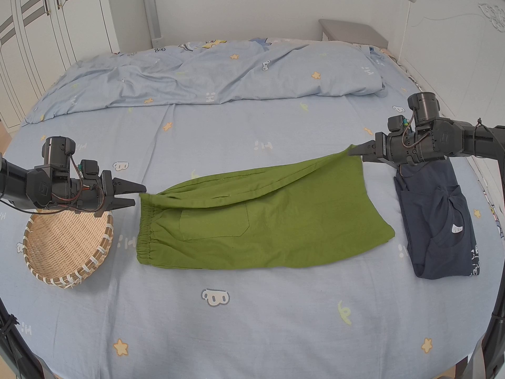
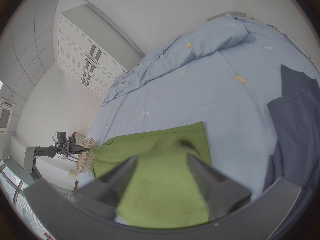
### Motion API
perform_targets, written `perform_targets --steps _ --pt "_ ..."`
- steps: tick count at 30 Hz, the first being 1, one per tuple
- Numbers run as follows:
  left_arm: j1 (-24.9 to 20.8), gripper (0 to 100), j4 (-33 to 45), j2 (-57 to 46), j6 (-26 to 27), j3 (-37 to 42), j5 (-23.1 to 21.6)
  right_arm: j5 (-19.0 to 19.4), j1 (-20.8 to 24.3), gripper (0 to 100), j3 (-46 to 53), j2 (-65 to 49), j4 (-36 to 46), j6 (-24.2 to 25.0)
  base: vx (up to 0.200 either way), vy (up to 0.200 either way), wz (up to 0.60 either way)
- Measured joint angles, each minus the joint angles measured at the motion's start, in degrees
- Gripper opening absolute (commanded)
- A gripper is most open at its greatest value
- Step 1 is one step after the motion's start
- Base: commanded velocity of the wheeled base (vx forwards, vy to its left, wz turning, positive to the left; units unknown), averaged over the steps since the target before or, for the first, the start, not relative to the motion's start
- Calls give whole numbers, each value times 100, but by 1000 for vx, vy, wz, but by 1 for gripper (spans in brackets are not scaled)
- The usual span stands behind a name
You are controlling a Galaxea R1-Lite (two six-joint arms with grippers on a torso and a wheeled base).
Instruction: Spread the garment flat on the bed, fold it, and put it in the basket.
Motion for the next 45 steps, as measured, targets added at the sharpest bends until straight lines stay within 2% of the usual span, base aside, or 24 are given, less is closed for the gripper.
perform_targets --steps 14,17,22,31,37,42,45 --pt "-24 100 12 -39 66 163 -43 24 22 100 453 -155 27 2 0 0 0" --pt "-44 100 -18 -61 184 343 -66 29 9 100 814 -373 -11 2 0 0 0" --pt "-63 100 -54 -99 718 706 -82 33 -30 100 1773 -872 -293 29 0 0 0" --pt "-179 100 -71 -99 1339 1147 -68 62 -171 100 3916 -1858 -1691 169 0 0 0" --pt "-377 100 -101 24 1602 1348 -5 77 -208 100 4391 -2325 -1888 240 0 0 0" --pt "-411 100 -79 57 1775 1414 296 79 -201 100 4489 -2500 -1913 246 0 0 0" --pt "-468 100 -87 57 1813 1456 688 79 -190 100 4519 -2561 -1913 246 0 0 0"
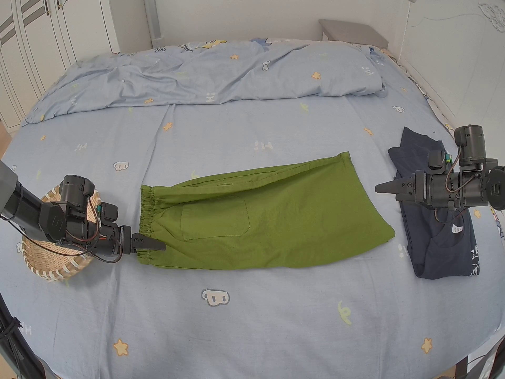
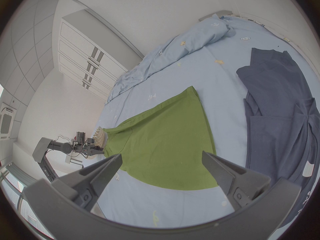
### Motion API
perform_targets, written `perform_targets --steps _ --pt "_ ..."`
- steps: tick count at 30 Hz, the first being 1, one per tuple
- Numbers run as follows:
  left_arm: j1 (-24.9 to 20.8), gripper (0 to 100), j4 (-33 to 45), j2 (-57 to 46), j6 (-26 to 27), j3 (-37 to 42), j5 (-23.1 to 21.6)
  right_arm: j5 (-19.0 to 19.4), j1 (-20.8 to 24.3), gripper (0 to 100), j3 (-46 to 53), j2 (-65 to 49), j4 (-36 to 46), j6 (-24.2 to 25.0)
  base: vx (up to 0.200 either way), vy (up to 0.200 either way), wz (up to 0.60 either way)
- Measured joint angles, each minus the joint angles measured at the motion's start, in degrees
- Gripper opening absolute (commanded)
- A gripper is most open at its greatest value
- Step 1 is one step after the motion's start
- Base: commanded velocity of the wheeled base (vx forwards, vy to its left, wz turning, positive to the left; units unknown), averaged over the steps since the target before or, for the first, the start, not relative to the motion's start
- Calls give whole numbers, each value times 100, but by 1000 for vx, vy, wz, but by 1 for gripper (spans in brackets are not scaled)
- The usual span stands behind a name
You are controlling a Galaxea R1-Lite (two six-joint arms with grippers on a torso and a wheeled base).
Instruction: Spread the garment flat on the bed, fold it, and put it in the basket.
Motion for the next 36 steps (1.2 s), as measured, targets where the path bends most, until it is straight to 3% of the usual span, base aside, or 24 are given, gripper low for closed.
perform_targets --steps 3,11,16,23,36 --pt "-74 100 -11 4 6 13 208 -2 -2 100 29 -41 -2 0 0 0 0" --pt "-72 100 -255 43 -121 -9 183 -2 6 100 71 -88 -2 -2 0 0 0" --pt "-77 100 -545 168 -468 -35 139 -2 26 100 77 -96 0 -4 0 0 0" --pt "-48 100 -1035 413 -758 -68 -84 -2 26 100 77 -124 0 -4 0 0 0" --pt "71 100 -1153 627 -1286 -260 -662 -2 26 100 77 -157 -2 -4 0 0 0"
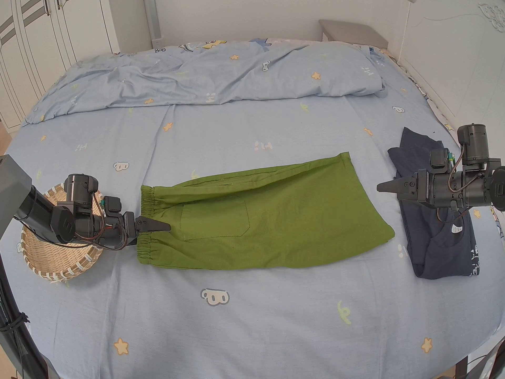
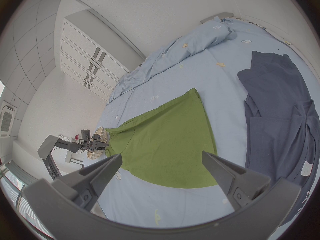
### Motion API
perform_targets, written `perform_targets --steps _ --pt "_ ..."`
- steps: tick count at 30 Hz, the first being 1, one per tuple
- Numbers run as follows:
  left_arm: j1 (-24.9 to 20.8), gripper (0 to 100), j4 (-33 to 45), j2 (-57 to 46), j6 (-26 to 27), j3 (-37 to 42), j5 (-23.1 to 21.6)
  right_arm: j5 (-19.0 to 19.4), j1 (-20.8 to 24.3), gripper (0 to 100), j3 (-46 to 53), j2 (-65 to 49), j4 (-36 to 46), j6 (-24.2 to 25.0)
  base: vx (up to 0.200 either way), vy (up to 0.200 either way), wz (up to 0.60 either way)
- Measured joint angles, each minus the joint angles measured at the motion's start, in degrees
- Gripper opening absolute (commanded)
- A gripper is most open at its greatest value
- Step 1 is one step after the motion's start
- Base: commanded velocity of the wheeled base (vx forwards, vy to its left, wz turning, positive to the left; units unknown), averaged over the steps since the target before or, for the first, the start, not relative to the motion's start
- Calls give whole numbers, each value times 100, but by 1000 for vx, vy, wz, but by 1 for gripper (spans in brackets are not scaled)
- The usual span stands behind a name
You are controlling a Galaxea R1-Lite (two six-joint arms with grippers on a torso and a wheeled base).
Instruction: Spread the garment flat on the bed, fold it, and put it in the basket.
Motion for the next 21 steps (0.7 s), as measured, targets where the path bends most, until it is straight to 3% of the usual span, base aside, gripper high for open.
perform_targets --steps 1,2,11,21 --pt "4 100 0 11 -4 -7 -15 0 0 100 0 0 0 0 0 0 0" --pt "6 0 -2 20 -6 -13 -24 0 0 100 0 0 0 -2 0 0 0" --pt "15 0 12 132 -72 -60 -15 0 -23 100 -17 20 -13 0 0 0 0" --pt "-2 0 37 -26 -584 -129 -94 -44 -171 100 -129 146 46 -2 0 0 0"
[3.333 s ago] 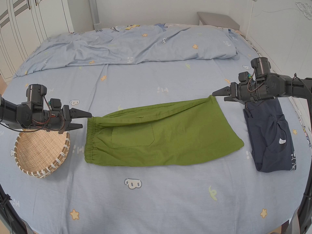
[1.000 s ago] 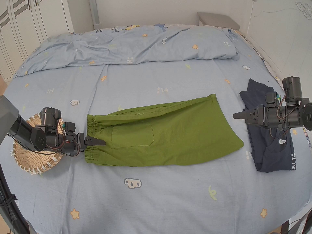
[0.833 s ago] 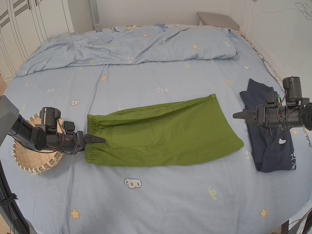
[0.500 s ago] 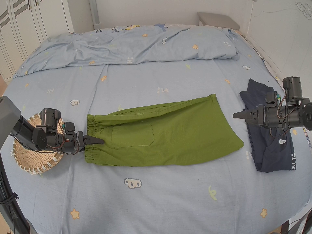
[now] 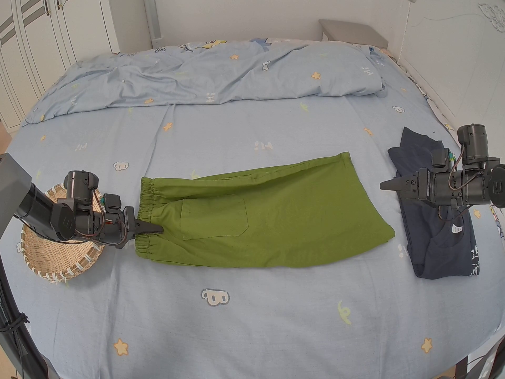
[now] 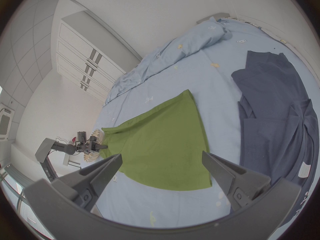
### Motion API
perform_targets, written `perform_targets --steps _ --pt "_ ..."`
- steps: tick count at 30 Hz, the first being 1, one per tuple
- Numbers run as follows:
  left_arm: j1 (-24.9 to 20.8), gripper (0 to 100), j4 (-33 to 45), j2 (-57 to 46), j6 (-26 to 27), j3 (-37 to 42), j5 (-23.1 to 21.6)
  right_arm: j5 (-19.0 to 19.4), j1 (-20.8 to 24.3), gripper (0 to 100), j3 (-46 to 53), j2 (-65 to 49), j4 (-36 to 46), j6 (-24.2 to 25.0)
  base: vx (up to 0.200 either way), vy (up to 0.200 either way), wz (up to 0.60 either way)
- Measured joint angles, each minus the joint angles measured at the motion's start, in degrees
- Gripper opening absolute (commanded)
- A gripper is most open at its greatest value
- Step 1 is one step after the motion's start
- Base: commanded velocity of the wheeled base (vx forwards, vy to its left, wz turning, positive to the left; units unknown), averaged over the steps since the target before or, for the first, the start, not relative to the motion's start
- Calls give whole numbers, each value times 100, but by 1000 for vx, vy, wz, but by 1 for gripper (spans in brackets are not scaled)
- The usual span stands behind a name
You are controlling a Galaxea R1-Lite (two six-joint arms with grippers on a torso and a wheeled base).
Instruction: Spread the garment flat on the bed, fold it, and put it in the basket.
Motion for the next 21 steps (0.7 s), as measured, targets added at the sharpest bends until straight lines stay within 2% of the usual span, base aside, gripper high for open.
perform_targets --steps 13,21 --pt "78 0 27 -319 -49 20 -194 -22 -280 100 -529 1296 145 -57 0 0 0" --pt "83 0 21 -357 -44 20 -194 73 -283 100 -709 1736 449 -52 0 0 0"
